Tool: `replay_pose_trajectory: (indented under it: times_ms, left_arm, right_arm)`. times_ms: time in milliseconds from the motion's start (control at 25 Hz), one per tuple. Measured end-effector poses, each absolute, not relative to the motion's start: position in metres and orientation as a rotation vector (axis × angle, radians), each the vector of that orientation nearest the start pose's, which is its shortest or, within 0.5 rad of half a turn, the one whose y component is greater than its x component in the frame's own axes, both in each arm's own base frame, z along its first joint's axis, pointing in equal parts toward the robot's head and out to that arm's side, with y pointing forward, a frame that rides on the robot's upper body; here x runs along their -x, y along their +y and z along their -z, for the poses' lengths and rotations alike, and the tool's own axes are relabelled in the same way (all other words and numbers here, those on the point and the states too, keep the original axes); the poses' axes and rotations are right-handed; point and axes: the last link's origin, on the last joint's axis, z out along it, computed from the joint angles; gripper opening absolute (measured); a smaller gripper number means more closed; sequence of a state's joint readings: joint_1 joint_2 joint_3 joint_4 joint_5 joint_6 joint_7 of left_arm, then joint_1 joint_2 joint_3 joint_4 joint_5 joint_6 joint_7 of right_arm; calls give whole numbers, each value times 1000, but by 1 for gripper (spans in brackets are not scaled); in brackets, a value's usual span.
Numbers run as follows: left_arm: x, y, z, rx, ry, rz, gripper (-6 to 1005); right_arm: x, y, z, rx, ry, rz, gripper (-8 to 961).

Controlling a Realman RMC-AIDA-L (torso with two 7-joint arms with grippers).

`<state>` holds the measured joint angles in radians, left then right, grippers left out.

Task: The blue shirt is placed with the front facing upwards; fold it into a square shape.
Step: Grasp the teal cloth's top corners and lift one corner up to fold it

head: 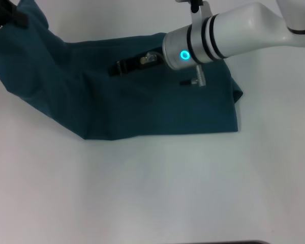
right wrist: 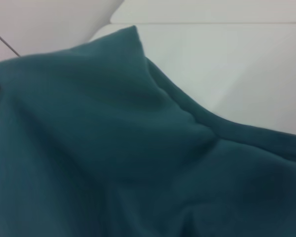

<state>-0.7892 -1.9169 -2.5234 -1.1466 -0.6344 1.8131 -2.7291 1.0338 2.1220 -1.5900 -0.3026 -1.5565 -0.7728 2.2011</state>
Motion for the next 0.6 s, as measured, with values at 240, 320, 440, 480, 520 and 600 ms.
replay_pose_trajectory:
  times_ms: [240, 320, 440, 480, 520, 600]
  left_arm:
    - [188, 386, -136, 2322, -1646, 212, 54]
    - [185, 385, -137, 2334, -1633, 222, 54]
    - [178, 384, -138, 2367, -1617, 254, 54]
    - [175, 384, -138, 2382, -1610, 266, 54]
    - [175, 384, -138, 2382, -1610, 266, 54]
    - [169, 383, -140, 2402, -1592, 290, 54]
  right_arm:
    - [-131, 404, 143, 2598, 1298, -299, 4]
    - [-130, 402, 145, 2601, 1298, -296, 4]
    - [-132, 401, 147, 2597, 1298, -291, 4]
    - [-134, 401, 147, 2586, 1301, -289, 5]
    - [-135, 401, 146, 2581, 1303, -289, 5]
    - [-138, 402, 146, 2567, 1309, -289, 5]
